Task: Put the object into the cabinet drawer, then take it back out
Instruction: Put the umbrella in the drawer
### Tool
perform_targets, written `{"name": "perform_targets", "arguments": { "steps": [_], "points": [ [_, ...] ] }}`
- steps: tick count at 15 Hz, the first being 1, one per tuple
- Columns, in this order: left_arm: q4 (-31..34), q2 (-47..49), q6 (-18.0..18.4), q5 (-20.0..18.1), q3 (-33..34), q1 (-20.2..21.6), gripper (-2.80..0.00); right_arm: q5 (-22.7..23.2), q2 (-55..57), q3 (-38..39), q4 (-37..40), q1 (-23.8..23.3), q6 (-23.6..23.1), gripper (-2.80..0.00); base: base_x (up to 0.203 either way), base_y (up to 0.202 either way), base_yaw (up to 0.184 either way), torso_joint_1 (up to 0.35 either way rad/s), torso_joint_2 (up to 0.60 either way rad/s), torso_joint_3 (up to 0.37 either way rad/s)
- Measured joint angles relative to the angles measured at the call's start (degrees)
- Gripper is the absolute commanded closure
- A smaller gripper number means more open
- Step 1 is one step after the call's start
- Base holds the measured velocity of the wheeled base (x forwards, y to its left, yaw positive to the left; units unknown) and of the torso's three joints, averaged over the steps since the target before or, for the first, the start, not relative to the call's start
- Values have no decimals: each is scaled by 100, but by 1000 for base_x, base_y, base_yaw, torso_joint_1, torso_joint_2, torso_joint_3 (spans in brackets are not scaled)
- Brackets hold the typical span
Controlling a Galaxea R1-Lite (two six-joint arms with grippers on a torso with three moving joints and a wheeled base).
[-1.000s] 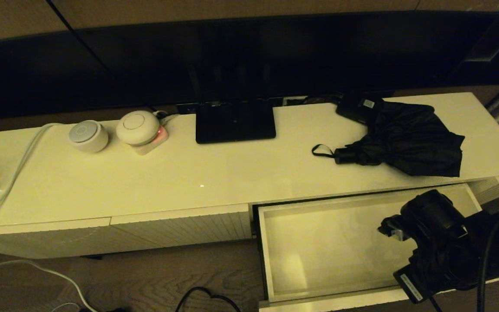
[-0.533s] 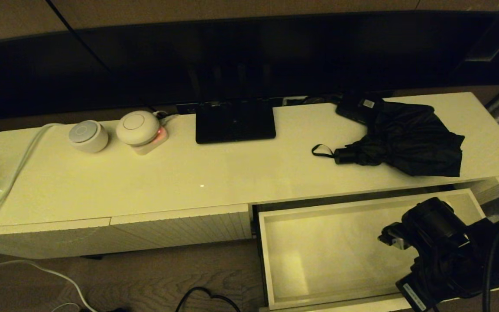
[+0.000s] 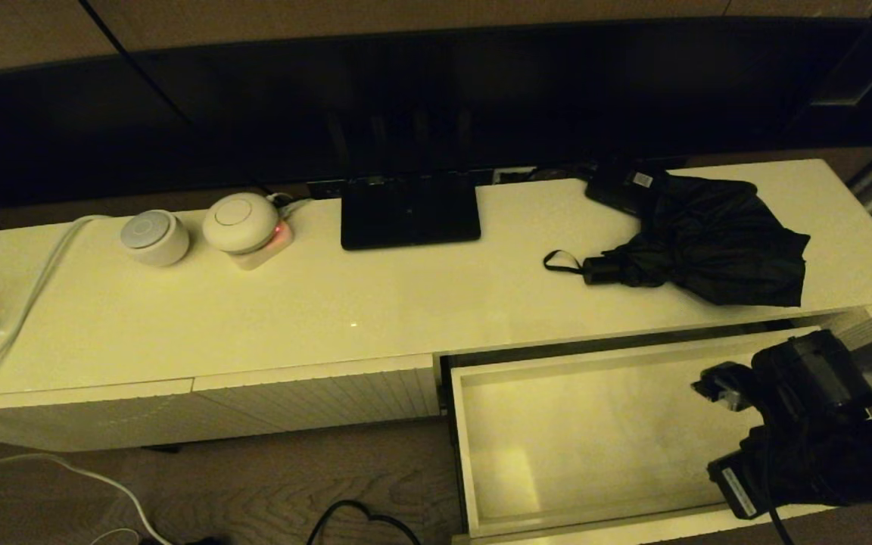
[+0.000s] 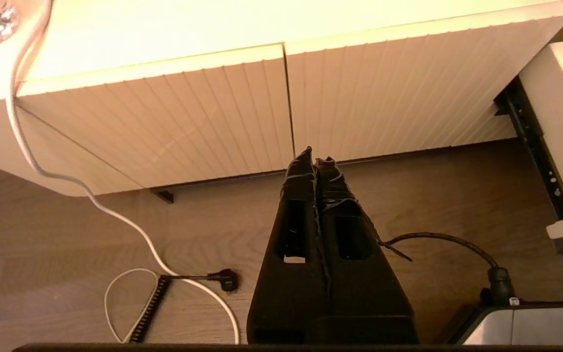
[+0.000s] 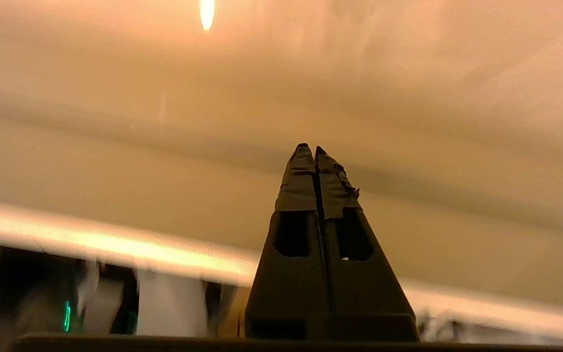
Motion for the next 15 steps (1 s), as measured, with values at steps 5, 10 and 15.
{"name": "perform_targets", "arguments": {
  "steps": [5,10,15],
  "points": [
    [-1,0,2,-1,0,2,0,99,-852,122,-1224,-28,-197,0,0,0,0,0,0,0],
    [-4,0,0,-1,0,2,0,-29,-1800,366,-1301,-14,-2257,0,0,0,0,0,0,0],
    [-2,0,0,-1,0,2,0,-378,-1993,-109,-1129,-304,-5977,0,0,0,0,0,0,0]
  ]
}}
